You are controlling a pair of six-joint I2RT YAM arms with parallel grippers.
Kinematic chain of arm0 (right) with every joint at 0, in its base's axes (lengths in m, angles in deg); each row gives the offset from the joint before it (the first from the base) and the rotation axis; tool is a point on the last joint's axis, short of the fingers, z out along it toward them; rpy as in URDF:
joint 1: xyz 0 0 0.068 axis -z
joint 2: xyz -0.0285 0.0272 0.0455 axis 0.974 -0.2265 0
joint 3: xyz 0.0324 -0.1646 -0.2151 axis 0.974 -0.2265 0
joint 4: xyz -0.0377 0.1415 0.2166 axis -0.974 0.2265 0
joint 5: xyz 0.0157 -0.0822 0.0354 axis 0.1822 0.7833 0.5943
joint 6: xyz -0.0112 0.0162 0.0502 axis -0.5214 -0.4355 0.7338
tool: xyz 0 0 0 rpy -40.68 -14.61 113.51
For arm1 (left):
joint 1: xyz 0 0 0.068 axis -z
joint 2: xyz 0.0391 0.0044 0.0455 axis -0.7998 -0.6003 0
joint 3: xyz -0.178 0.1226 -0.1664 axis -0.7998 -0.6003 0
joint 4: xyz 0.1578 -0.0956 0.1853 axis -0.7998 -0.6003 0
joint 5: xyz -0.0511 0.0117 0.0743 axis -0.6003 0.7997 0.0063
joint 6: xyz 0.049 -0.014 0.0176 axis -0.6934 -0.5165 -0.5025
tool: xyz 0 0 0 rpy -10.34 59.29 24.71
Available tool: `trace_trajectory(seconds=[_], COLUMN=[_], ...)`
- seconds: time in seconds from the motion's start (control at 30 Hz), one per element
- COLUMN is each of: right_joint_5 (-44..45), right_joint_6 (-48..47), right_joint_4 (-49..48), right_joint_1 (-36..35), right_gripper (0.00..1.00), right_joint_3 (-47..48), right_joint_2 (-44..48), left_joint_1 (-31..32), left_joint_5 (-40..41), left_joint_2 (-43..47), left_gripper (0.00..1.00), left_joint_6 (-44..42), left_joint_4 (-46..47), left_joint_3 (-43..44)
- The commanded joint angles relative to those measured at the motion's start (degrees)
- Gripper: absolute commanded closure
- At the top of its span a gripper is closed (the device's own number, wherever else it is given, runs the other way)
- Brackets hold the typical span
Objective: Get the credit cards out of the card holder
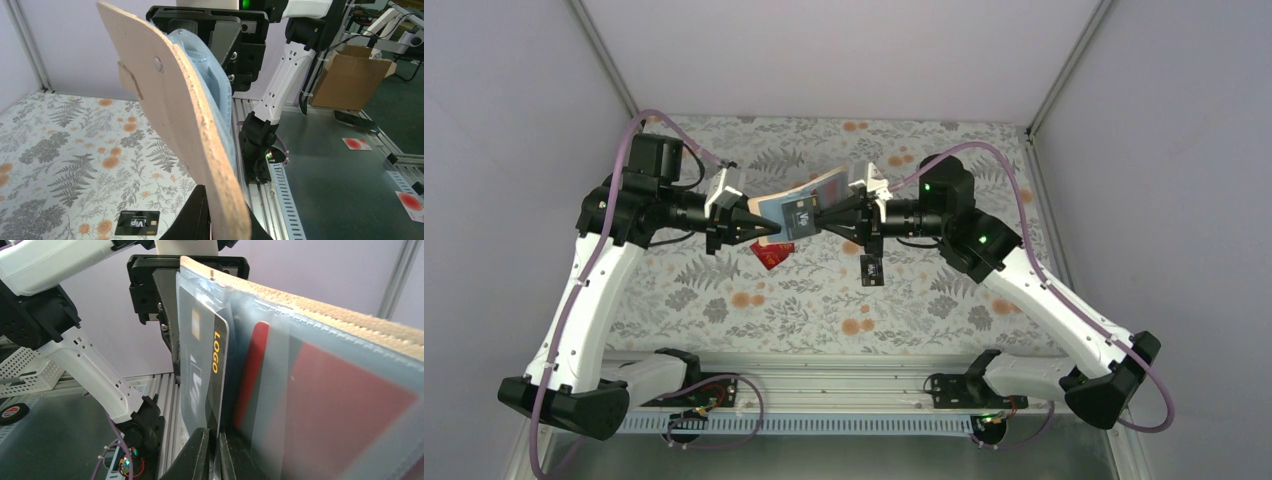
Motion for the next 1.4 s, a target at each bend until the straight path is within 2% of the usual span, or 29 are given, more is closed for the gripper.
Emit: trace_trajectory(seconds=[0.0,0.17,0.37,0.57,0.73,0.87,0.93,1.03,1.13,1.37], right_joint_5=[1.7,6.2,2.3,5.2,8.8,11.4,12.1,11.5,7.6,-2.1], right_joint_6=[-0.5,1.0,1.6,4.2,8.0,12.3,13.7,15.0,15.5,17.7], right_joint_4=[0.2,1.2,1.9,3.8,5.7,8.1,9.7,12.3,13.6,2.1], right_joint_1=[0.8,1.8,4.8,8.0,11.4,14.7,15.8,17.3,19.4,22.4], right_gripper=[0.93,0.96,0.96,0.96,0.96,0.96,0.96,0.96,0.96,0.96], right_joint_3=[0.2,0.1,-1.3,-2.9,-4.4,-6.1,-7.2,-10.3,-16.6,-29.3], right_joint_2=[0.8,1.5,3.8,5.8,6.8,7.2,7.0,4.8,-0.8,-11.7], left_joint_1=[0.3,0.3,0.1,0.2,0.0,-0.2,-0.2,-0.3,-0.3,-0.3], left_joint_5=[-1.7,-1.3,1.4,4.5,15.3,30.6,35.7,39.7,39.2,38.0], left_joint_2=[0.9,1.2,1.3,1.4,1.3,1.3,1.3,1.5,1.8,2.1], left_gripper=[0.98,0.98,0.98,0.98,0.98,0.98,0.98,0.98,0.98,0.98], left_joint_6=[-0.5,-1.3,1.2,4.0,11.9,16.5,17.7,18.4,18.5,18.2], left_joint_4=[0.7,0.0,2.0,4.2,10.1,14.0,15.2,16.2,16.3,16.4], left_joint_3=[1.3,1.9,1.2,0.9,-0.5,-2.3,-3.2,-3.8,-4.3,-4.9])
